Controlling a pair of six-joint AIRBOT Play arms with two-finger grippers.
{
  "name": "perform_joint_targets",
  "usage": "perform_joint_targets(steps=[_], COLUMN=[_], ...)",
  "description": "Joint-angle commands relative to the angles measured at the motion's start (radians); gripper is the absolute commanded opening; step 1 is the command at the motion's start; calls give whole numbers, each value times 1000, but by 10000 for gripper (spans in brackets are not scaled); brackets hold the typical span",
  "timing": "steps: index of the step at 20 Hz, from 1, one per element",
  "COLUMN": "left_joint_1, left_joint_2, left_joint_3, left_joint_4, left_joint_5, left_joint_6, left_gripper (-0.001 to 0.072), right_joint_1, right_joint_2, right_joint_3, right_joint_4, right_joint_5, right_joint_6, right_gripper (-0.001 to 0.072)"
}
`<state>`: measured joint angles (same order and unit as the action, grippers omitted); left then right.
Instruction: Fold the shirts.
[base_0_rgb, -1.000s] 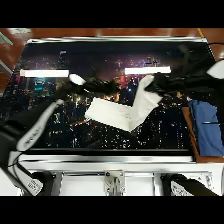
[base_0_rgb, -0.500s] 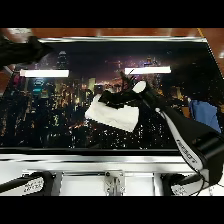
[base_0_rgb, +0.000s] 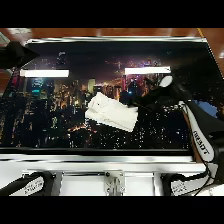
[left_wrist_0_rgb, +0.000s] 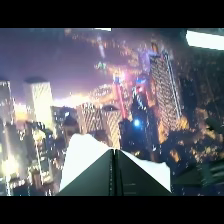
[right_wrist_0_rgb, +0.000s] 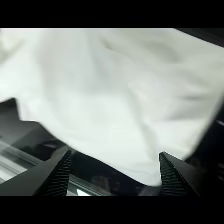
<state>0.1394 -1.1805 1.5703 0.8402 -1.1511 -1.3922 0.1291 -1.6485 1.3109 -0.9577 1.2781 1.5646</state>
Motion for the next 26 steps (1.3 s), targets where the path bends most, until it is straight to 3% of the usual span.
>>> perform_joint_targets(steps=[1, 5, 8, 9, 10, 11, 12, 14, 16, 23, 26], left_joint_1=[3, 0, -1, -2, -6, -10, -14, -18, -18, -18, -18], left_joint_2=[5, 6, 6, 6, 6, 6, 6, 6, 6, 9, 11], left_joint_3=[-18, -27, -27, -27, -27, -27, -27, -27, -27, -27, -27], left_joint_4=[10, 9, 8, 5, 5, 5, 5, 5, 5, 5, 4], left_joint_5=[-10, -10, -10, -10, -10, -10, -10, -10, -10, -13, -16], left_joint_6=[0, -1, -1, -1, -1, -1, -1, -1, -1, -1, -1], left_gripper=[43, 43, 43, 42, 43, 43, 43, 43, 43, 44, 43], right_joint_1=[-82, -29, 0, 6, 11, 12, 3, -43, -125, -585, -789], right_joint_2=[27, 22, -7, -17, -21, -19, -13, 26, 103, 361, 380], right_joint_3=[-116, -274, -281, -281, -281, -278, -266, -212, -122, 193, 250], right_joint_4=[-113, 64, 187, 253, 318, 386, 449, 524, 510, 315, 245], right_joint_5=[71, -217, -321, -344, -361, -378, -371, -307, -216, 23, 26], right_joint_6=[42, 21, 16, -13, -46, -95, -156, -283, -294, -17, 13], right_gripper=[676, 676, 666, 561, 412, 133, 65, 65, 65, 65, 65])
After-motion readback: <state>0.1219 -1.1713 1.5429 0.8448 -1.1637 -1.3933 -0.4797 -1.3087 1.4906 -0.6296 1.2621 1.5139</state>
